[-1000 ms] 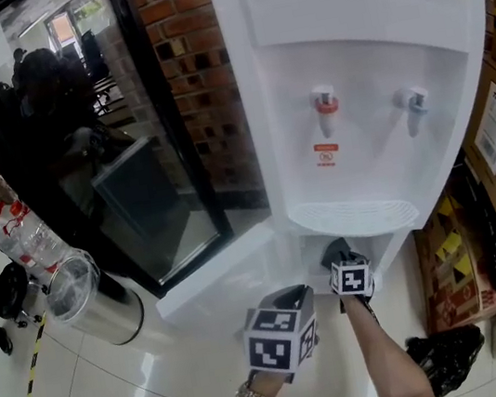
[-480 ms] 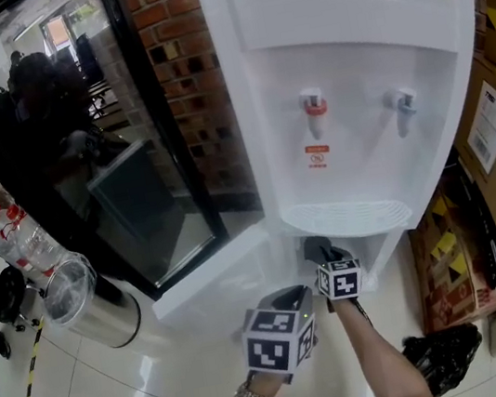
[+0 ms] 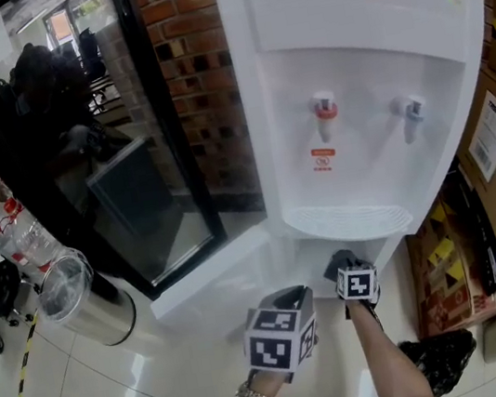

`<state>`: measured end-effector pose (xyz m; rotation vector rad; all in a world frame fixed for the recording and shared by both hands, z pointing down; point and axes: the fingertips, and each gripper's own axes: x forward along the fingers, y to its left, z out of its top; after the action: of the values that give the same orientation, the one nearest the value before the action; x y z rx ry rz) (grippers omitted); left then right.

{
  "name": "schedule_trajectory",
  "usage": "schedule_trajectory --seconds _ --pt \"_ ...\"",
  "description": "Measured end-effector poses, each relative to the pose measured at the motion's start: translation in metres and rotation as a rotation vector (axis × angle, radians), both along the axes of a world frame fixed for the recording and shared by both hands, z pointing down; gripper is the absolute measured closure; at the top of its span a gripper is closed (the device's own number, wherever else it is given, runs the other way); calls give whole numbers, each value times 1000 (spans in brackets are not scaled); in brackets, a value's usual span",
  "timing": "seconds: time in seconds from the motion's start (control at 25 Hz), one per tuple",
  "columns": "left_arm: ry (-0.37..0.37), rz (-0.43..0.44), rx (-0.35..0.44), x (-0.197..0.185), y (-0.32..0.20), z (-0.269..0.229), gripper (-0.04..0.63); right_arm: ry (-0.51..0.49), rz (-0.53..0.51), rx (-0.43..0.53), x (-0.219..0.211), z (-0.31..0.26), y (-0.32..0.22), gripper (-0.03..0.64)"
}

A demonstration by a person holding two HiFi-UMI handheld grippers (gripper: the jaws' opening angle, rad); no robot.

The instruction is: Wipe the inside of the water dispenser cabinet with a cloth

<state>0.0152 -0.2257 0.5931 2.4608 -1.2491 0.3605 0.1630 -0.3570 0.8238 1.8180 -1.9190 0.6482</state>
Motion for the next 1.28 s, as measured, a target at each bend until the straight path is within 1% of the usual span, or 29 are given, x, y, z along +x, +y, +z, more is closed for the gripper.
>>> schedule_trajectory --seconds 0.08,0.2,0.32,0.44,0.52,0.6,0.72,0.84,0.96,1.16,1.2,1.28 --pt "5 -6 -1 0 -2 2 574 6 6 -16 3 5 5 609" --pt "13 -14 -1 3 -5 1 574 17 -21 -4 -2 -1 9 609" --pt "-7 -40 -2 0 -4 -3 574 -2 -38 3 -13 -20 21 609" --pt "-41 -76 -20 -2 12 -16 577 -27 -33 -21 -27 -48 59 609" --pt "-42 -64 -61 8 31 -34 578 -37 -30 -62 -28 -77 96 609" --pt "-50 -40 -104 18 51 -61 578 -53 -42 -94 -30 -121 129 609" --pt "-68 -23 -133 25 69 -124 586 -61 -29 -90 -26 -213 160 609" --pt "-80 -13 -143 32 88 -209 586 -63 -11 -88 -19 -312 186 609" --pt "-72 -7 -129 42 94 -309 584 -73 -13 -61 -18 -427 196 609" --pt "-68 9 -100 53 89 -464 586 -84 -41 4 -22 -618 198 609" --pt "-65 14 -93 55 90 -493 586 -89 -39 11 -23 -650 201 609" --pt "-54 13 -82 56 95 -549 586 -104 -28 4 -22 -697 211 609"
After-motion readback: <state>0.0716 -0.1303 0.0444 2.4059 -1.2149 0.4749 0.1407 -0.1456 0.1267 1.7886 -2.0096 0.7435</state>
